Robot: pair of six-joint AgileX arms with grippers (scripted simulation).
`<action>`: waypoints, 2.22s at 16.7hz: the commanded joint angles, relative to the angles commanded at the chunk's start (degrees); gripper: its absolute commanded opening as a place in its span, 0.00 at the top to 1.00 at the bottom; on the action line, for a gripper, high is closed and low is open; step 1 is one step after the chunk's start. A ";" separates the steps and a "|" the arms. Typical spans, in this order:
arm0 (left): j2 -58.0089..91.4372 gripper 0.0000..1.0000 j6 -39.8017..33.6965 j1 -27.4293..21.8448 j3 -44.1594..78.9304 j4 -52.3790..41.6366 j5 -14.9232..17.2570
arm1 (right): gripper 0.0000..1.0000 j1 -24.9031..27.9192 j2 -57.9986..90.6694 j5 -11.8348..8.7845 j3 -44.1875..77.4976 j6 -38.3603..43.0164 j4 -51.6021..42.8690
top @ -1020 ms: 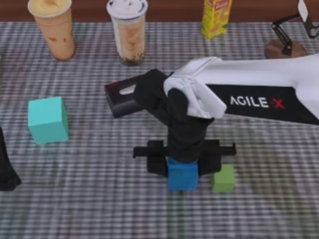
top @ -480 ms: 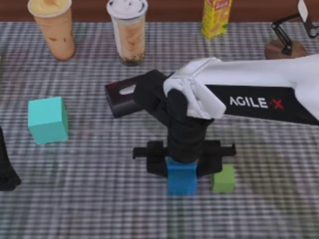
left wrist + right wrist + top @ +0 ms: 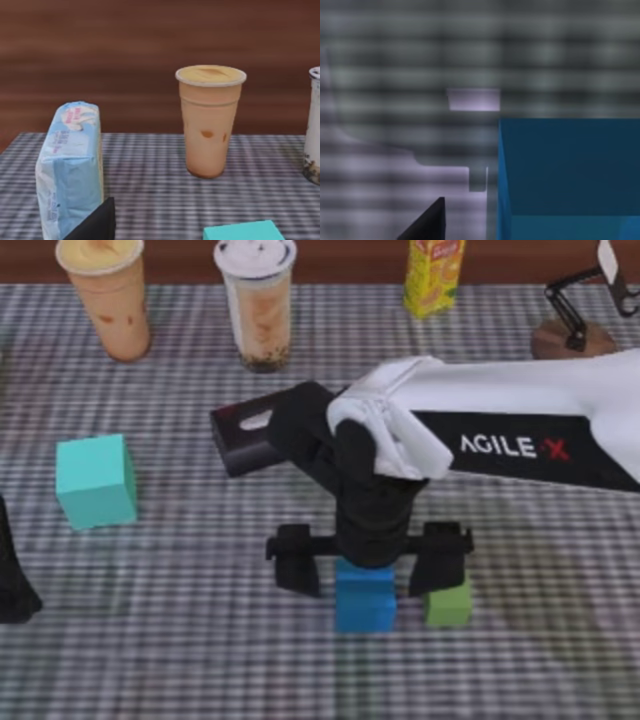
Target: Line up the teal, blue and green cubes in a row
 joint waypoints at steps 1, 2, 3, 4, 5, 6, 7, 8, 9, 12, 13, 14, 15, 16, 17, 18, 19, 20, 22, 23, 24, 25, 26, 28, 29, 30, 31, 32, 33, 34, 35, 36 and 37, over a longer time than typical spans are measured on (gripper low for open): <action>0.00 0.00 0.00 0.00 0.00 0.00 0.00 | 0.00 0.00 0.00 0.00 0.00 0.00 0.00; 0.00 0.00 0.00 0.00 0.00 0.00 0.00 | 0.00 0.00 0.00 0.00 0.00 0.00 0.00; 0.00 0.00 0.00 0.00 0.00 0.00 0.00 | 0.00 0.00 0.00 0.00 0.00 0.00 0.00; 0.00 0.00 0.00 0.00 0.00 0.00 0.00 | 0.00 -0.13 -0.04 0.00 0.01 0.00 -0.01; 0.00 0.00 0.00 0.00 0.00 0.00 0.00 | 0.00 -0.11 -0.08 0.01 0.16 0.00 -0.20; 0.00 0.00 0.00 0.00 0.00 0.00 0.00 | 0.00 -0.02 -0.29 0.02 0.75 -0.02 -0.99; 0.00 0.00 0.00 0.00 0.00 0.00 0.00 | 0.00 0.11 -0.64 0.02 1.67 -0.04 -2.35; 0.00 0.00 0.00 0.00 0.00 0.00 0.00 | 0.00 0.27 -1.14 0.01 2.85 -0.10 -4.13; 0.00 0.00 0.00 0.00 0.00 0.00 0.00 | 0.00 0.39 -1.70 -0.01 4.17 -0.12 -6.17; 0.00 0.00 0.00 0.00 0.00 0.00 0.00 | 0.00 0.46 -3.61 -0.06 7.98 0.01 -12.09; 0.00 0.00 0.00 0.00 0.00 0.00 0.00 | 0.00 0.48 -4.16 -0.05 8.87 0.00 -13.27; 0.00 0.00 0.00 0.00 0.00 0.00 0.00 | 0.00 0.48 -4.48 -0.04 9.36 -0.01 -13.84; 0.00 0.00 0.00 0.00 0.00 0.00 0.00 | 0.00 0.48 -4.52 -0.04 9.42 -0.01 -13.90; 0.00 0.00 0.00 0.00 0.00 0.00 0.00 | 0.00 0.48 -4.52 -0.04 9.42 -0.01 -13.90; 0.00 0.00 0.00 0.00 0.00 0.00 0.00 | 0.00 0.21 -4.31 -0.04 9.29 -0.01 -13.76; 0.00 0.00 0.00 0.00 0.00 0.00 0.00 | 0.00 0.21 -4.31 -0.04 9.29 -0.01 -13.76; 0.52 0.00 -0.10 -0.07 0.52 -0.38 0.03 | 0.00 -0.07 -4.88 0.16 8.81 -0.30 -13.46; 1.56 0.00 -0.29 -0.18 1.55 -1.11 0.08 | 0.00 -0.62 -6.04 0.56 7.82 -0.90 -12.85; 5.38 0.00 -0.97 -0.50 5.29 -3.70 0.18 | 0.00 -2.39 -10.20 1.81 4.50 -2.94 -10.71; 8.24 0.00 -1.44 -0.69 8.06 -5.55 0.21 | 0.00 -3.56 -13.19 2.59 2.23 -4.34 -9.23; 11.44 0.00 -1.95 -0.87 11.08 -7.55 0.22 | 0.00 -4.90 -16.78 3.42 -0.40 -5.95 -7.51; 15.46 0.00 -2.56 -1.07 14.72 -9.96 0.22 | 0.00 -6.38 -20.95 4.27 -3.40 -7.74 -5.58; 19.73 0.00 -3.17 -1.27 18.39 -12.41 0.21 | 0.00 -8.00 -25.63 5.12 -6.74 -9.68 -3.45; 30.27 0.00 -4.55 -1.70 26.78 -18.09 0.16 | 0.00 -11.68 -36.39 6.66 -14.50 -13.97 1.33; 36.38 0.00 -5.31 -1.93 31.35 -21.25 0.13 | 0.00 -13.72 -42.30 7.31 -18.90 -16.27 3.97; 42.34 0.00 -6.02 -2.17 35.71 -24.31 0.10 | 0.00 -15.87 -48.41 7.86 -23.60 -18.65 6.72; 48.87 0.00 -6.80 -2.43 40.43 -27.65 0.07 | 0.00 -18.11 -54.68 8.29 -28.54 -21.06 9.57; 54.96 0.00 -7.53 -2.69 44.83 -30.81 0.05 | 0.00 -20.40 -61.02 8.60 -33.66 -23.48 12.50; 61.38 0.00 -8.30 -2.97 49.49 -34.21 0.03 | 0.00 -22.73 -67.35 8.77 -38.86 -25.90 15.49; 67.17 0.00 -9.02 -3.23 53.76 -37.36 0.02 | 0.00 -25.05 -73.58 8.81 -44.08 -28.27 18.52; 73.10 0.00 -9.78 -3.52 58.27 -40.68 0.01 | 0.00 -27.32 -79.63 8.71 -49.22 -30.57 21.55; 78.38 0.00 -10.48 -3.79 62.40 -43.70 0.01 | 0.00 -29.50 -85.42 8.45 -54.18 -32.74 24.56; 83.75 0.00 -11.21 -4.07 66.68 -46.81 0.01 | 0.00 -31.55 -90.83 8.05 -58.89 -34.74 27.51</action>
